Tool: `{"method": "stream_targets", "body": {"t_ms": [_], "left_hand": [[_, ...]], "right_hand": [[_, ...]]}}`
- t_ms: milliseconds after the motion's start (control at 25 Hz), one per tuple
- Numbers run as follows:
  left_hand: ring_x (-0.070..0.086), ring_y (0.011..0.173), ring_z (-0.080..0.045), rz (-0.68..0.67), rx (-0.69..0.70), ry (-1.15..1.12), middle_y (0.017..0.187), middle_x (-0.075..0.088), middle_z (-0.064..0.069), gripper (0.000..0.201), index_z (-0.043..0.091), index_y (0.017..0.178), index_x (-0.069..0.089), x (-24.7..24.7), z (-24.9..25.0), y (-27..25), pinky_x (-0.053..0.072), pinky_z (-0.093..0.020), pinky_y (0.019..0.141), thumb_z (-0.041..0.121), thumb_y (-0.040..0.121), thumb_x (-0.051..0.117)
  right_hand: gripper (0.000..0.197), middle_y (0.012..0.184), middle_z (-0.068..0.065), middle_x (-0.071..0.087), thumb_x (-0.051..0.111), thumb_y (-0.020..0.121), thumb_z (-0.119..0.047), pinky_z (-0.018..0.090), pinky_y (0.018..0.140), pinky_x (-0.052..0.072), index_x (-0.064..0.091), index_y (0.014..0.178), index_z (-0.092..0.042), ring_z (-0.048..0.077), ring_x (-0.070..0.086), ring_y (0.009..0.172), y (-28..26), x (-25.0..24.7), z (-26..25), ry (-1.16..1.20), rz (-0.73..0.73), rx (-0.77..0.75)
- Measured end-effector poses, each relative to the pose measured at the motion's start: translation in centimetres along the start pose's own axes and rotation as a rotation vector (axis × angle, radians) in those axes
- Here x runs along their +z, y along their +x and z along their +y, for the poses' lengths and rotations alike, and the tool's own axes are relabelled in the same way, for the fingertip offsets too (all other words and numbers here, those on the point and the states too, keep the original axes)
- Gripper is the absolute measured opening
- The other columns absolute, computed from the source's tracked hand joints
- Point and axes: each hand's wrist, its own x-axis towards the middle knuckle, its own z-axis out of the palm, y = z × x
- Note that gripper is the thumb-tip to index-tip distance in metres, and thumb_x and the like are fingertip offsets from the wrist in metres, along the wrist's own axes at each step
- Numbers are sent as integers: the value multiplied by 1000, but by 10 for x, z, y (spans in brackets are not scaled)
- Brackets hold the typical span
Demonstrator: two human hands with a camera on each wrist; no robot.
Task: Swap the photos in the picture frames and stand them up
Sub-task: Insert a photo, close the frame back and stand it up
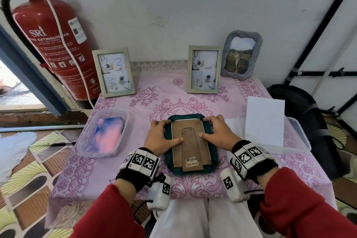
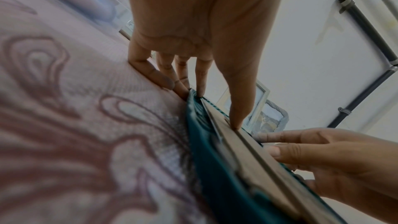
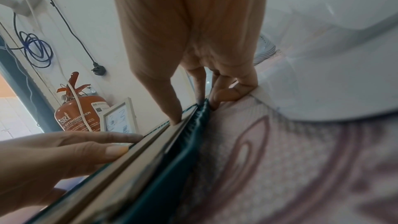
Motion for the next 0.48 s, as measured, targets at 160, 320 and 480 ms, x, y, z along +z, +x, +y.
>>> {"method": "stream_targets", "body": {"t_ms": [160, 320, 480], "left_hand": [[53, 106, -22, -4, -3, 3, 111, 31, 2, 77, 15, 132, 45, 0, 0, 1, 46, -36, 100, 33, 67, 81], [54, 107, -23, -7, 7, 7, 114, 33, 0, 79, 21, 133, 41, 0, 0, 0, 45, -36, 100, 35, 67, 81], [50, 113, -29, -81, -1, 104, 124, 33, -9, 80, 32, 136, 37, -4, 3, 8, 41, -37, 105, 39, 69, 79]], "right_hand": [[58, 128, 14, 34, 69, 82, -19, 37, 106, 37, 42, 131, -8, 27, 44, 118, 1, 0, 0, 9, -3, -1], [59, 128, 14, 34, 69, 81, -20, 37, 107, 36, 41, 131, -10, 27, 43, 120, 1, 0, 0, -6, -4, 0], [64, 125, 14, 35, 68, 81, -21, 35, 108, 35, 37, 136, -18, 28, 45, 118, 2, -1, -1, -27, -24, -21]]}}
